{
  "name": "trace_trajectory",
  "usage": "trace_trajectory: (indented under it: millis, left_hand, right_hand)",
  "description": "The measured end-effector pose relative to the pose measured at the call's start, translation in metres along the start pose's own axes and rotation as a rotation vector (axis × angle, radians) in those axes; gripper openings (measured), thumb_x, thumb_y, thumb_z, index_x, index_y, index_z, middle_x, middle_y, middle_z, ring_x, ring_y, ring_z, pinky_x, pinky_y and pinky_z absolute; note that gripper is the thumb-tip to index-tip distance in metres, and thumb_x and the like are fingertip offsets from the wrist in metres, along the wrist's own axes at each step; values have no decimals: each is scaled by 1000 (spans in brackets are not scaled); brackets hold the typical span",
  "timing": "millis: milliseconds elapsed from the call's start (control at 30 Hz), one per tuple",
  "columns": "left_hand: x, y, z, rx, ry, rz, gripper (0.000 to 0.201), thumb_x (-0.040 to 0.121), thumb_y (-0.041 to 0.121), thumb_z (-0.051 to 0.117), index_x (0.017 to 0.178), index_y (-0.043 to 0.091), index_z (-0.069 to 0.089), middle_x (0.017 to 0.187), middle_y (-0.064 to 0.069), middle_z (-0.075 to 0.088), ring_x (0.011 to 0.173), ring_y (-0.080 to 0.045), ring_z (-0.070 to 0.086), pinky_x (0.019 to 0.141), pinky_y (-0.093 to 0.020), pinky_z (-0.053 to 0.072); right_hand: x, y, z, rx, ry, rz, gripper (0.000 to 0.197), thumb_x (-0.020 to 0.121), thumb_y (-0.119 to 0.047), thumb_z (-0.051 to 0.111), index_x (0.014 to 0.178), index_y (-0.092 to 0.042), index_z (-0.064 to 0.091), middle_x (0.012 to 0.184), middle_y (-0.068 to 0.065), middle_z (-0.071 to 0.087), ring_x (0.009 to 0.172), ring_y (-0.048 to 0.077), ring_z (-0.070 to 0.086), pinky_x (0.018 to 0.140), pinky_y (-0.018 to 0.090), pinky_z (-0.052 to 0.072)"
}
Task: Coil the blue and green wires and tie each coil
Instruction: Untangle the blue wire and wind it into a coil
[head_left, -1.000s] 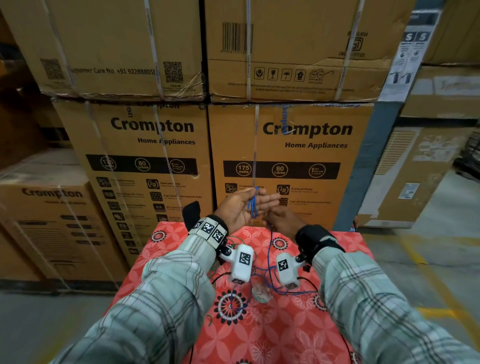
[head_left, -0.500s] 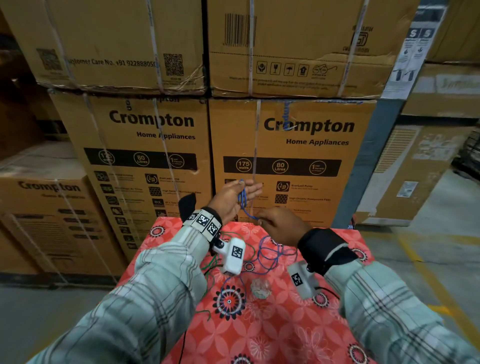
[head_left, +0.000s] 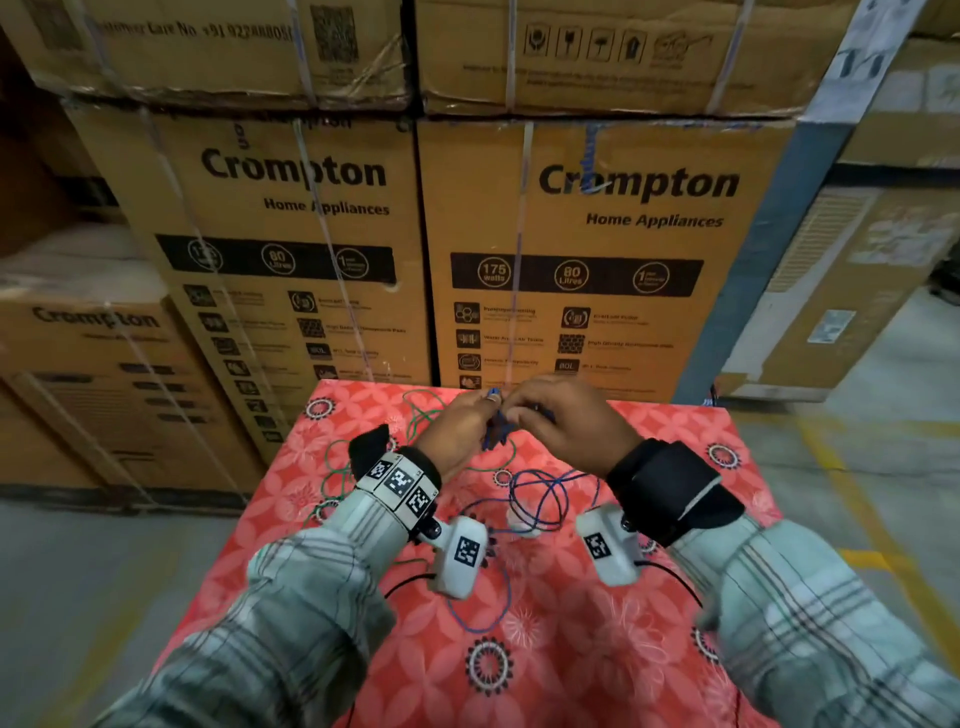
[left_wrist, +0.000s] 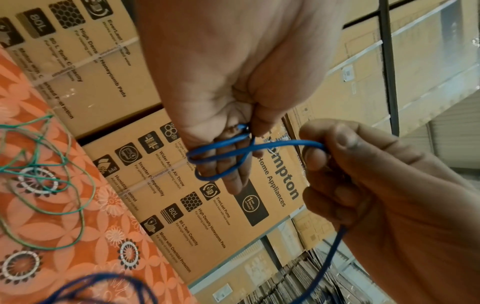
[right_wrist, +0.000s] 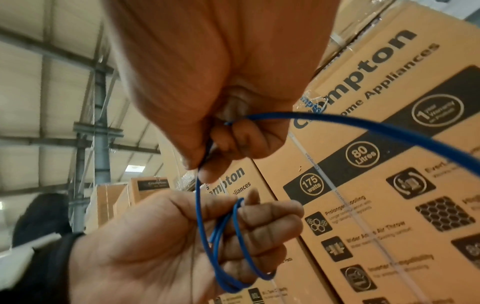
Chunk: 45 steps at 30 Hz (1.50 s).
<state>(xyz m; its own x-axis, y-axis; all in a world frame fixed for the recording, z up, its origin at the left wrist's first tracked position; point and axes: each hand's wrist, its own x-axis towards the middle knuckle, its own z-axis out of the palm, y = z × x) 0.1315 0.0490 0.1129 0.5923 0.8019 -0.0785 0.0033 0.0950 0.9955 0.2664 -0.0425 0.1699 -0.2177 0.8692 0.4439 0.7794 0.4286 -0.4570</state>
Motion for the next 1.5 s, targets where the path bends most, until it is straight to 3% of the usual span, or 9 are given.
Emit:
trace_trajectory:
  millis: [133, 267, 533, 733, 833, 1033, 1200, 1333, 1500]
  left_hand:
    - [-14, 0, -6, -78, 9, -72, 25, 97, 15, 47, 94, -8, 56, 91, -23, 61, 82, -29, 58, 82, -40, 48]
    - [-28, 4, -6, -271, -145, -94, 22, 101, 1, 31, 97, -5, 51, 91, -22, 70, 85, -31, 72, 89, -43, 56]
    - [-40, 8, -2, -270, -295, -177, 24, 98, 11, 37, 96, -3, 56, 98, -30, 69, 91, -39, 70, 91, -43, 52]
    - [-31, 41, -9, -415, -349, -186, 22, 93, 14, 39, 89, 3, 58, 48, -2, 47, 49, -21, 51, 101, -42, 43]
    - [-29, 57, -16, -450, -405, -169, 29, 98, 13, 32, 88, 3, 57, 46, 2, 37, 43, -16, 43, 97, -40, 46]
    - [-9, 80, -13, -601, -392, -95, 21, 97, 17, 34, 84, 12, 50, 45, 9, 36, 44, -11, 41, 90, -30, 30]
    - [1, 105, -7, -702, -336, -11, 25, 99, 14, 30, 82, 13, 48, 45, 8, 32, 42, -11, 35, 88, -31, 48]
    - [19, 110, -10, -654, -126, 86, 26, 102, 17, 31, 83, 13, 48, 49, 6, 46, 47, -13, 49, 80, -29, 53]
    - [29, 92, -9, -402, 17, 132, 25, 105, 15, 25, 88, 12, 43, 96, -22, 72, 90, -26, 72, 66, -20, 55]
  right_hand:
    - [-1, -2, 0, 254, -109, 143, 16, 91, -3, 55, 98, -12, 65, 84, -2, 66, 72, -2, 58, 66, 12, 42]
    - [10, 11, -6, 260, -81, 186, 18, 91, -4, 57, 97, -20, 60, 77, -3, 63, 66, 1, 57, 63, 18, 45]
    - [30, 34, -12, 228, -77, 174, 7, 83, -12, 72, 82, -10, 66, 74, -4, 66, 65, 2, 58, 62, 18, 46]
    - [30, 53, -5, 422, 19, 327, 27, 94, -24, 59, 78, -5, 68, 64, -15, 65, 60, -5, 55, 62, 14, 42]
    - [18, 64, 2, 556, 62, 392, 34, 97, -34, 51, 71, -21, 68, 59, -11, 53, 56, 7, 42, 56, 21, 36]
    - [13, 62, 31, 815, 174, 567, 29, 102, -25, 43, 84, -13, 62, 59, -1, 41, 49, 8, 35, 50, 21, 31]
    - [8, 52, 50, 1039, 273, 722, 20, 101, -25, 47, 82, -17, 48, 62, 2, 40, 48, 9, 35, 52, 24, 33]
    - [-3, 47, 66, 875, 212, 740, 17, 99, -9, 44, 84, -16, 47, 64, 5, 50, 46, 9, 38, 46, 19, 32]
    - [-2, 36, 59, 44, 2, 254, 3, 88, -14, 55, 86, -13, 57, 77, 3, 59, 71, 19, 52, 61, 30, 37]
